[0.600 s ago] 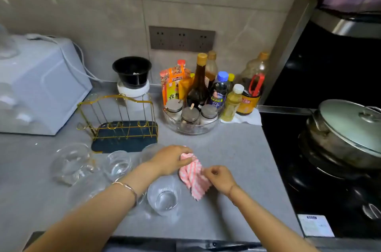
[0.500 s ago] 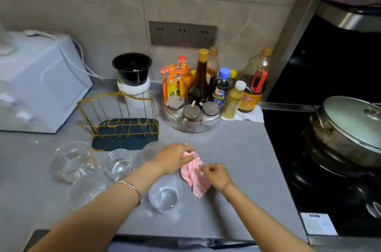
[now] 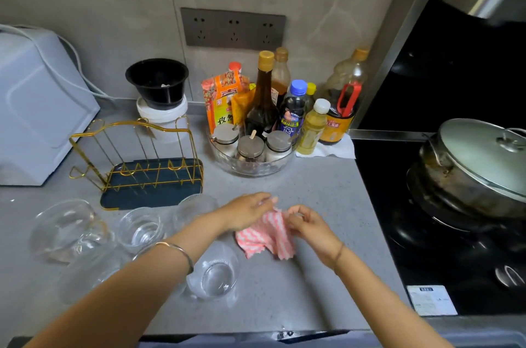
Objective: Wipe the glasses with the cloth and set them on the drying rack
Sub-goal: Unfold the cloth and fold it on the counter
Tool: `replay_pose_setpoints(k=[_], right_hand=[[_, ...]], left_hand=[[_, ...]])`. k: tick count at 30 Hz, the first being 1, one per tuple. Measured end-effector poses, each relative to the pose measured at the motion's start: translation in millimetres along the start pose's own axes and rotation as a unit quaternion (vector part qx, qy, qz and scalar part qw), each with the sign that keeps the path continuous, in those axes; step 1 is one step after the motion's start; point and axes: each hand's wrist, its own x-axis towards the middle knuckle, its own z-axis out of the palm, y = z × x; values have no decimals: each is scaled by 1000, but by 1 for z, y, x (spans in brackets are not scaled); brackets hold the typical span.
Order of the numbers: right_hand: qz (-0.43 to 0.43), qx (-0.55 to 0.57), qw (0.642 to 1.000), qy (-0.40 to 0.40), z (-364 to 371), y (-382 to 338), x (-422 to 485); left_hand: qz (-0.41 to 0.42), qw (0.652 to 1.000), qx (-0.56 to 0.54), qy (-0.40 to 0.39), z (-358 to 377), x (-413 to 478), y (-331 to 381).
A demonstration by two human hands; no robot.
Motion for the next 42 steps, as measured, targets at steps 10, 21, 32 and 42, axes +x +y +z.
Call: replay_pose_setpoints(k=[10,21,32,42], right_hand=[[-52,41,994,-90,-83,-79,-29],[-120,-155,967,-162,-126,-111,-14],[-173,-178,948,-198,-106,-73,-36],[-138,-229,945,-185,-91,-38,-143]], left_hand=[[61,960,-273,-22,24,9,74],[138,962,-221,76,11,28,111],[190,978,-83,29,20,-40,80],[202,974,-66,85,59,-117,70]])
